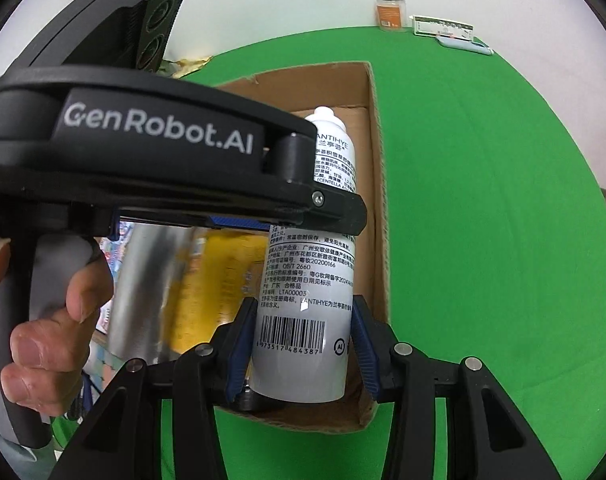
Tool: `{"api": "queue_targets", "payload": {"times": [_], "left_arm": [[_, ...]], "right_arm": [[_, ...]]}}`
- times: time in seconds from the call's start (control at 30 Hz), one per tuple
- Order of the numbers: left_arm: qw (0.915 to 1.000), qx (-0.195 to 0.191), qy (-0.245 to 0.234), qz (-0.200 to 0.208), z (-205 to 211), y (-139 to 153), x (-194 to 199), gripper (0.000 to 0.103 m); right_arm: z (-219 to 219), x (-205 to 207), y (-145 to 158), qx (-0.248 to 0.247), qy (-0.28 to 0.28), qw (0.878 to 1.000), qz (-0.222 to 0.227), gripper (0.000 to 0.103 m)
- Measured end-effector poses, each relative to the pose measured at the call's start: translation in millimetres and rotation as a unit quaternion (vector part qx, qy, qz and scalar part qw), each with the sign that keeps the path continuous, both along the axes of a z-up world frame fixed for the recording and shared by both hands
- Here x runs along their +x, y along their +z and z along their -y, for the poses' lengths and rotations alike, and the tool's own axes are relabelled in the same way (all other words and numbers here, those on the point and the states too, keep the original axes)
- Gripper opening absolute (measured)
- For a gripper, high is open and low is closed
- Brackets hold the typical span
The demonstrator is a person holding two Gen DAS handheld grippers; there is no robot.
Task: Organize rigid objects
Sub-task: 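Carry the spray bottle over the box and lower it beside the jar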
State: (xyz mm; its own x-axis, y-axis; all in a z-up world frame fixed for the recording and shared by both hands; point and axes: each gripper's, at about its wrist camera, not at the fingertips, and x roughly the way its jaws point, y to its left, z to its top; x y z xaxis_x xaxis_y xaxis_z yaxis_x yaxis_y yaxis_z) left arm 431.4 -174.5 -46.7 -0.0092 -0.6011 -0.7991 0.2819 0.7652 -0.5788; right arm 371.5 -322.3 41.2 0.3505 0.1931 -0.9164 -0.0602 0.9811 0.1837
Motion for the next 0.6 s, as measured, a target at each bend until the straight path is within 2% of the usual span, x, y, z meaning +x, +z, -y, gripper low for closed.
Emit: {"api": "queue_targets", "payload": {"times": [0.4, 0.6], "left_arm": [[0.9993, 0.024, -0.024, -0.015, 16, 0, 6, 0.049], [0.9995, 0.008, -0.013, -0.029, 3, 2, 18, 0.049]], "right_arm": [[-16, -1, -8, -0.023, -0.006, 1.000, -0.018, 0.044], [-24, 3, -11, -0.040, 0.000, 0.999, -0.029, 0.044]]}}
